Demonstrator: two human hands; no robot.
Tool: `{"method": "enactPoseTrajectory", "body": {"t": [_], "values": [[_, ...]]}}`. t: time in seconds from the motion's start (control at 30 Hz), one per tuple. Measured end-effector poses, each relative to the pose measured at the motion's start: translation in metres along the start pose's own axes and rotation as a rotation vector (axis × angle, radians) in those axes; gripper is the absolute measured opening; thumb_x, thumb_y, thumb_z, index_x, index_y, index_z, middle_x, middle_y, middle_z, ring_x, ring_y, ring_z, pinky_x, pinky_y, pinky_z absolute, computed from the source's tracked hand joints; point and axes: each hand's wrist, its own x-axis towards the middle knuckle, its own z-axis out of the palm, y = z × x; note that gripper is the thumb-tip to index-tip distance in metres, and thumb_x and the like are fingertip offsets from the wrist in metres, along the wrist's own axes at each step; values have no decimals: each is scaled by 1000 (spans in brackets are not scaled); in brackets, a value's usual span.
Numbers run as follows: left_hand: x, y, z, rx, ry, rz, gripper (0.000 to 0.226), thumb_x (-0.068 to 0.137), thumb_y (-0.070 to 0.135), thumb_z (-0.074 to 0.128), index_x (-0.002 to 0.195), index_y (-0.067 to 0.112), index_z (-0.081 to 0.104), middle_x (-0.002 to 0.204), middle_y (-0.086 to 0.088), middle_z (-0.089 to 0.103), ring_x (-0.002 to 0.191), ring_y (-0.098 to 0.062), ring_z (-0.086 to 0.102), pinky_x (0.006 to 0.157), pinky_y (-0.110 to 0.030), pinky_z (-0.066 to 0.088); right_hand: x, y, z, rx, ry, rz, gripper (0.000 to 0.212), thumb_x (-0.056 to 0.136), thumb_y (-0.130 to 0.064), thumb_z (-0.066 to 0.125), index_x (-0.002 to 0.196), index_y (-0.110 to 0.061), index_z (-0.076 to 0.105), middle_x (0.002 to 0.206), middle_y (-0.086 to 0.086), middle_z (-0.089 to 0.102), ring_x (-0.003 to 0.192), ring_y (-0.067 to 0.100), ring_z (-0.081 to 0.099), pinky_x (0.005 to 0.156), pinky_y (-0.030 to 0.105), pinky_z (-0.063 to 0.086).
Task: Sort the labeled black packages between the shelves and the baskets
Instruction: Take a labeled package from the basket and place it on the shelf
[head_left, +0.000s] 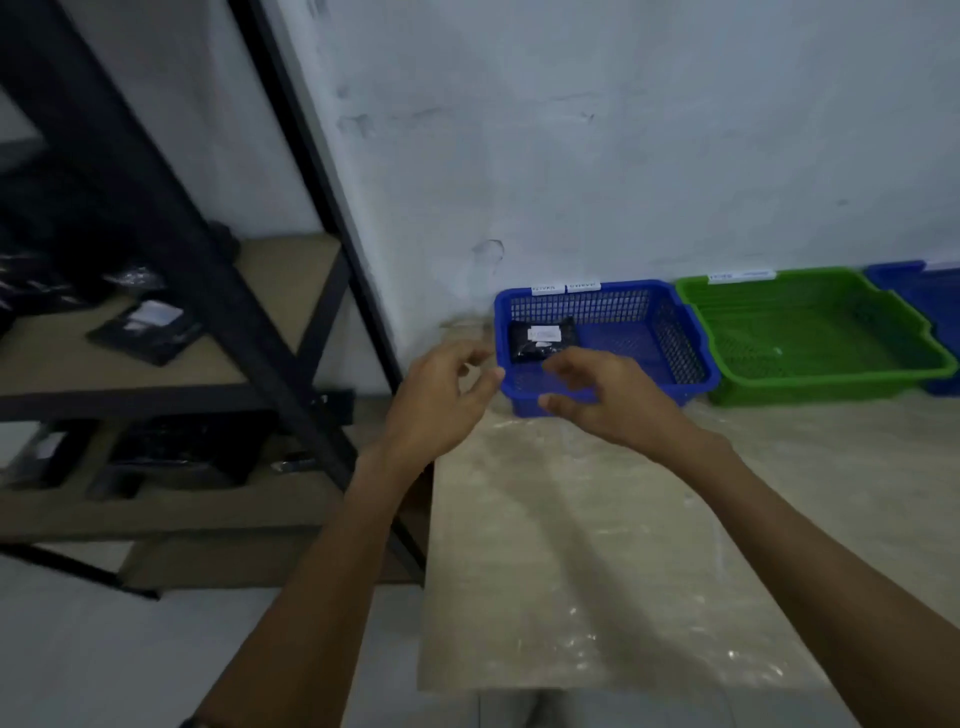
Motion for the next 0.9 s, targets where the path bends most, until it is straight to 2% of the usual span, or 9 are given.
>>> {"method": "enactPoseTrajectory", "body": {"t": [0.23, 0.4, 0.63, 0.77, 0.83, 0.9], "values": [[-92, 37, -109, 53, 109, 81, 27, 89, 33, 63, 112, 19, 67, 105, 8, 64, 92, -5, 57, 69, -12, 39, -76, -114, -14, -30, 47, -120, 44, 80, -38, 70, 120, -24, 56, 112, -2, 64, 98, 10, 60, 89, 34, 51], [-148, 46, -193, 40, 156, 159, 29, 89, 35, 63, 114, 20, 66, 104, 8, 63, 95, -7, 60, 86, -32, 53, -115, -201, -7, -58, 90, -210, 44, 81, -41, 67, 121, -30, 53, 106, -7, 61, 98, 11, 60, 87, 40, 52], [-233, 20, -313, 80, 185, 245, 31, 90, 33, 61, 116, 17, 65, 109, 7, 63, 97, -2, 56, 82, -23, 49, -162, -328, 35, -153, 152, -272, 46, 82, -44, 64, 124, -29, 51, 111, -8, 61, 100, 8, 58, 86, 38, 53], [-273, -2, -374, 117, 206, 295, 26, 90, 31, 61, 113, 20, 65, 104, 10, 61, 94, 2, 56, 78, -16, 46, -179, -392, 67, -182, 179, -301, 44, 83, -43, 63, 124, -28, 52, 116, -9, 60, 101, 6, 58, 86, 35, 52], [-288, -10, -402, 123, 197, 288, 24, 90, 32, 61, 112, 22, 65, 103, 11, 61, 94, 1, 57, 78, -16, 47, -183, -422, 78, -189, 167, -305, 43, 84, -43, 62, 123, -28, 52, 116, -8, 59, 101, 6, 57, 85, 30, 51], [-296, -18, -428, 137, 185, 274, 25, 90, 35, 61, 112, 23, 65, 105, 11, 63, 95, -2, 58, 81, -23, 51, -183, -450, 86, -186, 141, -310, 40, 85, -41, 63, 122, -28, 52, 116, -8, 59, 101, 7, 56, 85, 25, 49]]}}
